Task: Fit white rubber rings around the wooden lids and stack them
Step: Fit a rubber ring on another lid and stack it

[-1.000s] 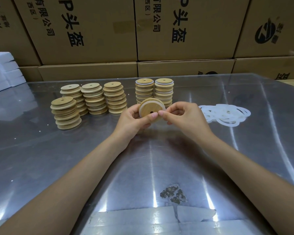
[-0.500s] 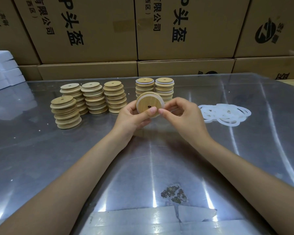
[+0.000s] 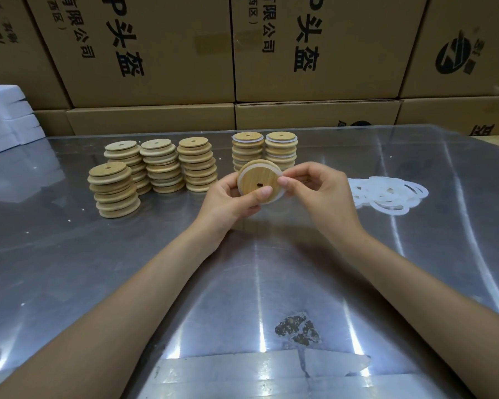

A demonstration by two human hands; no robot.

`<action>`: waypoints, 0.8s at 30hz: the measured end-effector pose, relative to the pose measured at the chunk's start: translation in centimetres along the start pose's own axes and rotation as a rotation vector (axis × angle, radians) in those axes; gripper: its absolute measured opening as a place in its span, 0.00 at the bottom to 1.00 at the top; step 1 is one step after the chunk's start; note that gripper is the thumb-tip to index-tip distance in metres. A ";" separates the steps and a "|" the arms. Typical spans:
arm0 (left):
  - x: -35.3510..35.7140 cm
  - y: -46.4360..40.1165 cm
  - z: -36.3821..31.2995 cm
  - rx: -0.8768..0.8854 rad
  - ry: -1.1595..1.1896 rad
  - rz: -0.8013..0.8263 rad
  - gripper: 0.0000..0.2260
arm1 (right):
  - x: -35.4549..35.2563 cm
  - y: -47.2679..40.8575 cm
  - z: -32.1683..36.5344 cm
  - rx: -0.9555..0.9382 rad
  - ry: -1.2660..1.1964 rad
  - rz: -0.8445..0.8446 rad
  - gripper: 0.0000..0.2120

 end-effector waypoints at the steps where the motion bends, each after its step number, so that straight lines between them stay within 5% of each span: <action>1: 0.0 0.0 -0.1 0.003 -0.005 0.004 0.13 | 0.0 0.0 0.0 0.005 -0.013 0.000 0.03; 10: 0.0 -0.2 -0.6 0.041 -0.116 0.011 0.14 | 0.1 0.1 -0.6 0.128 -0.210 0.009 0.05; 24: 0.4 0.0 0.0 0.053 -0.202 0.053 0.13 | 0.3 -0.3 -0.9 -0.008 -0.030 0.080 0.06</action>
Point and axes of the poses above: each hand's wrist, its own y-axis away from the middle knuckle, its own x-axis out of the palm, z = x × y, the point moved 3 cm from there along -y, towards the middle knuckle, and after that the axes turned 1 degree about -y, right-handed, at the moved point
